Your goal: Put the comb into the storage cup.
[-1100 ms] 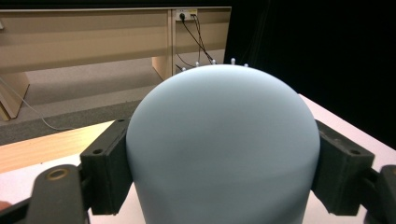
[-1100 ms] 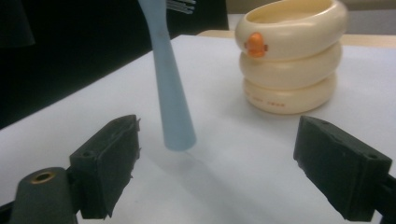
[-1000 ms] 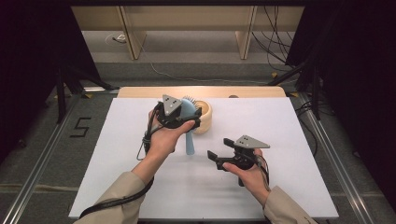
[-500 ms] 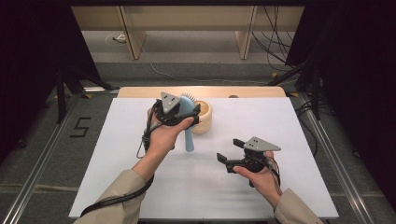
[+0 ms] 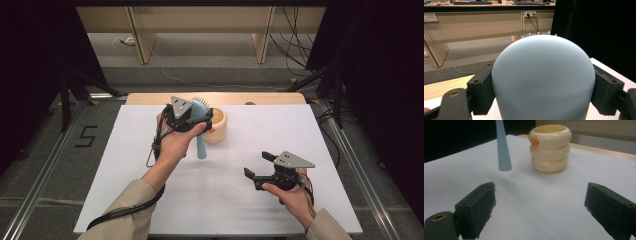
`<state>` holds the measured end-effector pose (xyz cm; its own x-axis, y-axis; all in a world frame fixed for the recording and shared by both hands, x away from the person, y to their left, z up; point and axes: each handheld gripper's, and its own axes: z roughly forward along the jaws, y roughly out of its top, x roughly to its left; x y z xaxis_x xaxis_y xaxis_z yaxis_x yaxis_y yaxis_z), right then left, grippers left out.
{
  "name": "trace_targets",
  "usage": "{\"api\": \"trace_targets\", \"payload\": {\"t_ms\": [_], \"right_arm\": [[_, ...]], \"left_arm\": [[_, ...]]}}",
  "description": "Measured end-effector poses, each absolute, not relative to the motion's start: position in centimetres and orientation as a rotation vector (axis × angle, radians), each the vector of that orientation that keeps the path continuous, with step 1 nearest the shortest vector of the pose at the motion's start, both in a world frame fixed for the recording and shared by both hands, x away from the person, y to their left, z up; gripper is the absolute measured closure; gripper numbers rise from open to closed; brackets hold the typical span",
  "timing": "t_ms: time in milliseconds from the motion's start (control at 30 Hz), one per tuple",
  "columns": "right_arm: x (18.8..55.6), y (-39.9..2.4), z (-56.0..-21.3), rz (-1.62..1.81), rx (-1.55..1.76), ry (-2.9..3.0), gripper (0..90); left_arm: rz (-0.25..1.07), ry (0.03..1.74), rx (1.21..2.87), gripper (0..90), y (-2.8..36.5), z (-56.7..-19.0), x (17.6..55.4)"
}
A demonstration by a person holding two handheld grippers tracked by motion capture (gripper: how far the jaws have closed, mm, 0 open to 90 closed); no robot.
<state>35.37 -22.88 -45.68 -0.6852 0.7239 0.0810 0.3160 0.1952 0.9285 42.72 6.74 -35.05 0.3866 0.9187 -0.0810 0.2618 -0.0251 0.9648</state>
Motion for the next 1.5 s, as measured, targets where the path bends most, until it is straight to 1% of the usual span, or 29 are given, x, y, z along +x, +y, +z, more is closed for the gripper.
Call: {"api": "trace_targets", "payload": {"t_ms": [700,1500], "right_arm": [[34.6,-25.6,-45.6,1.477,1.025,2.041,10.0],[34.1,-26.4,-45.8,1.457,1.040,2.031,9.9]], "left_arm": [[0.748,1.098,1.538,19.5,6.3,-34.8,43.2],[0.759,1.110,1.537,19.5,6.7,-34.7,44.0]]}}
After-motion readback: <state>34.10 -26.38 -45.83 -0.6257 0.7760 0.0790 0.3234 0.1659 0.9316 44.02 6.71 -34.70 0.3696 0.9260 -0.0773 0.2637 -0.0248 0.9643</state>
